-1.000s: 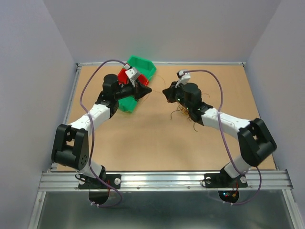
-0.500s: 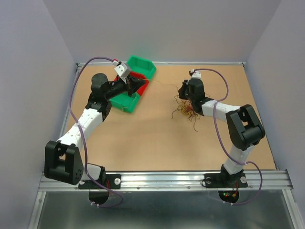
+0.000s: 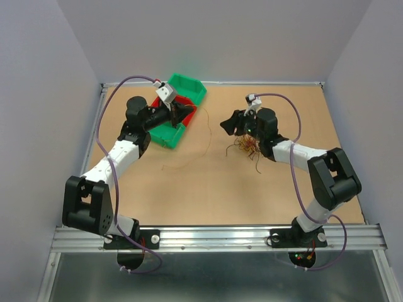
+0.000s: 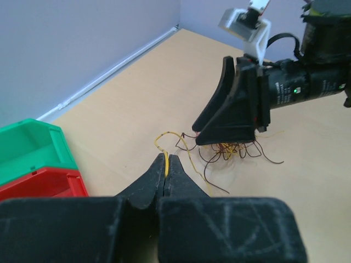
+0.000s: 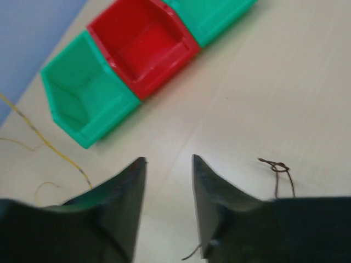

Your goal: Untangle the cables

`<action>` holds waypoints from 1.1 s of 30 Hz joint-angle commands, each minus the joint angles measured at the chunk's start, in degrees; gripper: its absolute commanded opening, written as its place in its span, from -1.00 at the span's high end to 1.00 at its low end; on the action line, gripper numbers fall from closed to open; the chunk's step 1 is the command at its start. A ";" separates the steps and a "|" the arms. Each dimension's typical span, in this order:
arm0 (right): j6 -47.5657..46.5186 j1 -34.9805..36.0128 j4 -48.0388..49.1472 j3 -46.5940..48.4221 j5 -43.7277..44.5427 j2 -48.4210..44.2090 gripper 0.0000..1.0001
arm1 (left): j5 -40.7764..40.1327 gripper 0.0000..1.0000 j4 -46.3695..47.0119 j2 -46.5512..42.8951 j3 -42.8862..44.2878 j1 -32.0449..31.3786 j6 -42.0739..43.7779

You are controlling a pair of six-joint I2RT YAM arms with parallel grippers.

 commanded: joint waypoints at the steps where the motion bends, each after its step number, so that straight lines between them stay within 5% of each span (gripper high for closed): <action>1: -3.70 0.42 6.74 -2.52 -6.73 -3.48 -0.28 | -0.23 1.00 2.95 -1.30 0.04 -0.55 1.84; 11: -7.83 0.86 8.66 -0.67 -22.54 0.91 -0.46 | -2.25 1.00 4.01 -5.16 -1.98 -0.91 2.10; 26: -7.58 2.79 8.94 1.96 -7.18 5.22 -0.43 | -1.03 1.00 5.94 -9.21 -3.92 -0.82 0.26; 33: -7.22 3.23 9.20 3.62 -7.17 7.59 -0.19 | 0.21 1.00 6.56 -10.53 -4.53 -0.91 -0.18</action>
